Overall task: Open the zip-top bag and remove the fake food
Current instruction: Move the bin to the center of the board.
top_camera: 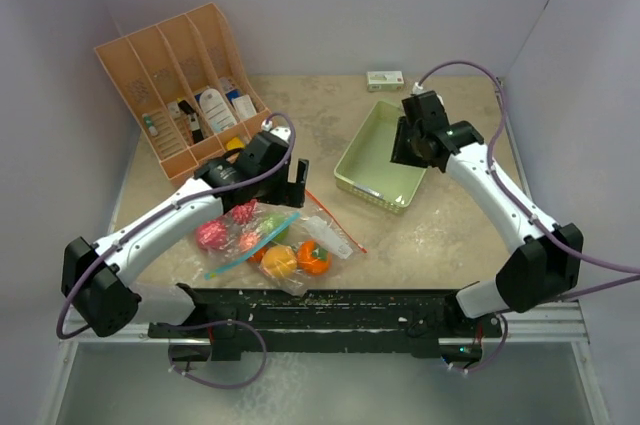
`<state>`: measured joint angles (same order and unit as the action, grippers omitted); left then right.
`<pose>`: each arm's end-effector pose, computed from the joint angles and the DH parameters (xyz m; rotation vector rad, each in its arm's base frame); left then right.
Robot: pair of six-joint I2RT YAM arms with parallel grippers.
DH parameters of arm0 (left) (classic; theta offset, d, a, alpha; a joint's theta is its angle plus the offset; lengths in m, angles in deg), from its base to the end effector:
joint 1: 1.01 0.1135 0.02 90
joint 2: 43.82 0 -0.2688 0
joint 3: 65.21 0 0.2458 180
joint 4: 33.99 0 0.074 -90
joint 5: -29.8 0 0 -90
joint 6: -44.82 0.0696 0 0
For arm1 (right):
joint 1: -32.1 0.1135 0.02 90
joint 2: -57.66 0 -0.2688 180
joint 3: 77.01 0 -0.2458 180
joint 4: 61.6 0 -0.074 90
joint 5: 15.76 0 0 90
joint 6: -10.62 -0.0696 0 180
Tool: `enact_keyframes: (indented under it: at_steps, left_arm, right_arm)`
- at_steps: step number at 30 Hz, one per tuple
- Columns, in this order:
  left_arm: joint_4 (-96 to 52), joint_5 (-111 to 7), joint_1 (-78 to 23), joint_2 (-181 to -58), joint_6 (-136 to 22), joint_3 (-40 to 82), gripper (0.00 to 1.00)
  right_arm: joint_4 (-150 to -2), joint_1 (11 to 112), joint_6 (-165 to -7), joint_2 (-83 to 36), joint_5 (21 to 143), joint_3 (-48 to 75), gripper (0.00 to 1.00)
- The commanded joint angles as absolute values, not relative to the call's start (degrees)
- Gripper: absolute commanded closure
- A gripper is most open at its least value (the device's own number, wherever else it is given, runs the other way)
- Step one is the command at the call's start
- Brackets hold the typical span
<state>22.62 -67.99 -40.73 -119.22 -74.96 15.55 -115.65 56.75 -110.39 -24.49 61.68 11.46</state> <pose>0.2264 -0.1758 0.2851 0.1562 2.4837 -0.3595 0.3033 0.1225 0.3201 0.2367 2.3262 0.2280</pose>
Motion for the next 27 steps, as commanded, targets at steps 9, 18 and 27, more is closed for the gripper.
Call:
enact_keyframes:
  at_steps: [9,18,27]
  left_arm:
    - [19.55,-69.81,-42.28,-145.64,-72.35,43.15,0.01]
    - [24.61,-66.22,-42.30,-169.42,-69.64,68.31,0.07]
    - [22.43,-61.80,-43.53,-174.03,-71.64,69.97,0.52]
  right_arm:
    - [-114.45,49.26,-110.89,-23.53,67.49,11.23,0.48]
    - [-115.43,48.19,-109.78,-16.72,64.69,14.49,0.47]
    - [-117.12,48.10,-108.45,-16.26,62.20,11.70,0.55]
